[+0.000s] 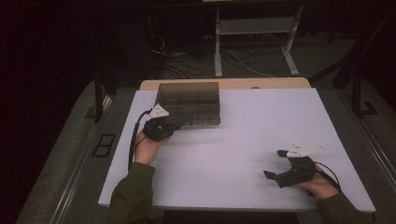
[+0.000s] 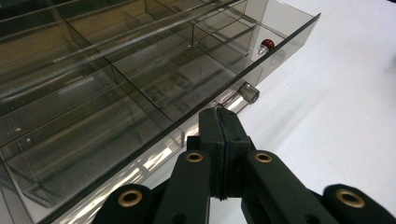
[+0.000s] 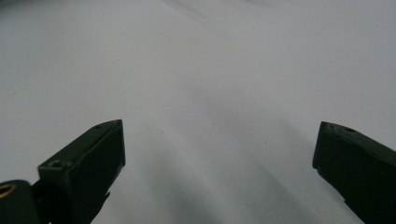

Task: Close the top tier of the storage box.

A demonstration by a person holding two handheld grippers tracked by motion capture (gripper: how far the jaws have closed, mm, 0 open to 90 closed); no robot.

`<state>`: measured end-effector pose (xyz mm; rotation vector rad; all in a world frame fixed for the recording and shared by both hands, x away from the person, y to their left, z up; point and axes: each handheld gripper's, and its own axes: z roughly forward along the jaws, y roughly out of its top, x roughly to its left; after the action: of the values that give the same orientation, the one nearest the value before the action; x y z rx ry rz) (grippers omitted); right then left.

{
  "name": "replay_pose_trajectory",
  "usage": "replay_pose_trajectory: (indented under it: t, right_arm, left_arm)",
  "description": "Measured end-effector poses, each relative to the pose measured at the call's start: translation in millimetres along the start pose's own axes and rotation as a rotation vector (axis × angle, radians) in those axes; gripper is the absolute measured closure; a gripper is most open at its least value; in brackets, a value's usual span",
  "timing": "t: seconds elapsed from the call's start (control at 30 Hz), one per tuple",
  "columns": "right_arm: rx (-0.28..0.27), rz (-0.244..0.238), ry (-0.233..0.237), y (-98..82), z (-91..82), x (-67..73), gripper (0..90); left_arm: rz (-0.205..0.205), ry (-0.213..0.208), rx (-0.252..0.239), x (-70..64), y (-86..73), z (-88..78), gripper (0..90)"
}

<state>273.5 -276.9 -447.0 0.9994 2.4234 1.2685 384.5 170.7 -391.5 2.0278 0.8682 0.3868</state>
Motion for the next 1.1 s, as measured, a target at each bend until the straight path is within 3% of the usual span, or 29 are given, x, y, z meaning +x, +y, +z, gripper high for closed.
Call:
replay_pose_trajectory:
  t: [0.5, 0.73, 0.9, 1.1]
  right_arm:
    - [-0.002, 0.006, -0.004, 0.0, -0.6, -0.2, 1.9]
    - [-0.002, 0.007, -0.003, -0.1, -0.7, -0.3, 1.9]
    - [-0.002, 0.007, -0.003, -0.1, -0.6, -0.2, 1.9]
    - [0.0, 0.005, -0.006, -0.1, -1.0, 0.5, 1.9]
  left_arm:
    - [0.0, 0.019, 0.006, 11.5, 9.0, 7.6, 89.1]
    - [-0.024, 0.023, -0.013, 16.2, 10.6, 12.1, 89.1]
    - [-0.008, 0.031, 0.0, 20.0, 13.7, 14.7, 89.1]
    - [-0.031, 0.035, -0.03, 22.8, 13.5, 19.1, 89.1]
